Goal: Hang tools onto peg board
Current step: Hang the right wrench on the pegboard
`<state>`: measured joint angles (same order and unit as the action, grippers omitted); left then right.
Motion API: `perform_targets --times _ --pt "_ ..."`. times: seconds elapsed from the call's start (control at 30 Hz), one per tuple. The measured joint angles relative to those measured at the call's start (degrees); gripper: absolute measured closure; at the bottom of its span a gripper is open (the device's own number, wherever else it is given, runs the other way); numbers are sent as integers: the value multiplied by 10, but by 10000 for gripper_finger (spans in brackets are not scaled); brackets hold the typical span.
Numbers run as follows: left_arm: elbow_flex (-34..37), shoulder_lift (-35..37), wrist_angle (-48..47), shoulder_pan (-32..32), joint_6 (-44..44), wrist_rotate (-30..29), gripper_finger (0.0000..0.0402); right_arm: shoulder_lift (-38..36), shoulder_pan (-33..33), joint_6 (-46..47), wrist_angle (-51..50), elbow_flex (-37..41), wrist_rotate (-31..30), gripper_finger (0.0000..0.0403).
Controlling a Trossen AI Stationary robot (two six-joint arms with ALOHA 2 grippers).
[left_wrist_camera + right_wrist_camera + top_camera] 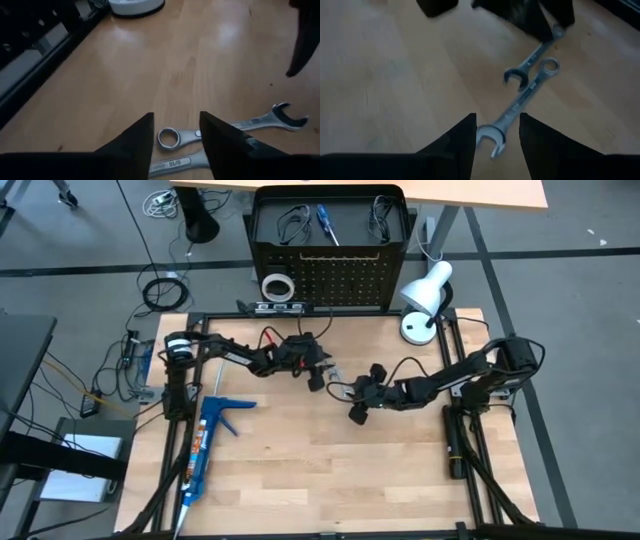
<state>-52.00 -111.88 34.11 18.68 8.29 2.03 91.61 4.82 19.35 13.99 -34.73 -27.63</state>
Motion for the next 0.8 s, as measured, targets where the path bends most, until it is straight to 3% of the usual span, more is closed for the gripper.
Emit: perform_targets --times 0.3,0.8 --pt "-29 -45 4 0 3 -9 390 1 0 0 4 0 0 249" --pt "-29 -45 -32 1 3 7 400 1 0 20 36 0 -11 249"
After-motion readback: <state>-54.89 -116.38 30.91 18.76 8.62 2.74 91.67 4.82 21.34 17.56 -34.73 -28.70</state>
